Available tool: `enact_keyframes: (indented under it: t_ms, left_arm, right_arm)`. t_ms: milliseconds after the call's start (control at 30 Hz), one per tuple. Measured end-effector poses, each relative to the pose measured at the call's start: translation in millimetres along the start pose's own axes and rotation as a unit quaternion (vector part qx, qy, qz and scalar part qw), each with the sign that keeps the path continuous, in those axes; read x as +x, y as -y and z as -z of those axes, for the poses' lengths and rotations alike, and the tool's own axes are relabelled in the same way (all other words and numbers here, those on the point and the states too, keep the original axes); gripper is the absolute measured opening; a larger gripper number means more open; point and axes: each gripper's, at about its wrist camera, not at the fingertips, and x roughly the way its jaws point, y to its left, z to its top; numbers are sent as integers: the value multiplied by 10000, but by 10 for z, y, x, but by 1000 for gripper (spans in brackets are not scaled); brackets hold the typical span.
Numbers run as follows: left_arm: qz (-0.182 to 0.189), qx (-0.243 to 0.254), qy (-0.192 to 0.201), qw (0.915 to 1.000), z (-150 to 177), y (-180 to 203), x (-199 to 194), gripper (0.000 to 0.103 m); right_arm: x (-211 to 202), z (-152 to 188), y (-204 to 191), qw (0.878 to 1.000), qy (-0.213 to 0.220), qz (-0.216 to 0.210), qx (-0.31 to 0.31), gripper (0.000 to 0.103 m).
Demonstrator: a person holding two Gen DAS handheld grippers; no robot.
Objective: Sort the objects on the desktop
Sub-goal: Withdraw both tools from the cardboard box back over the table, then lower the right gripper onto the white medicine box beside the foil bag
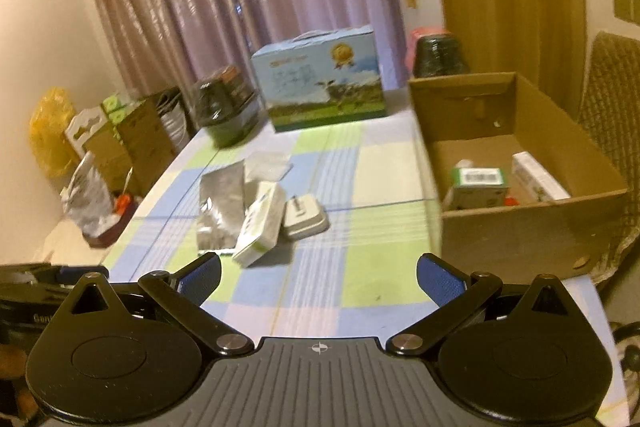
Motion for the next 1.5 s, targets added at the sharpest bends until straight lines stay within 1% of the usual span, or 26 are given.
enact_keyframes:
  t_ms: [267,567,700,867,1133,1367,1500]
  left_arm:
    - [-197,-161,9,9997,8,-376,9,97]
    - [-407,-154,-58,9990,-22,-700,197,97]
    - [-492,-109,-70,9987,-75,-822,335,97]
    - [-599,-24,-71,9982,-131,-968,527,97]
    - [-604,1,-93,9981,-193,-1180,888,97]
    - [-481,47,-144,9987,-225,-1281,1136,97]
    - [-421,182,-95,9989,-289,-1303,1210,97]
  right_arm:
    - [195,54,-180,9997,-153,-68,-186,101]
    - [515,82,-343,9984,-386,-111,-407,101]
    - [688,92,-438,9972,-414,-131,-607,101]
    - [906,110,-552,9954,-295,-71,-907,101]
    - [1368,170,-710,9888,-512,-8,-1402,101]
    - [1677,204,-770,9863,-475,75,-1580,101]
    - [1862,223,-830,9841,-482,137,-1704,101]
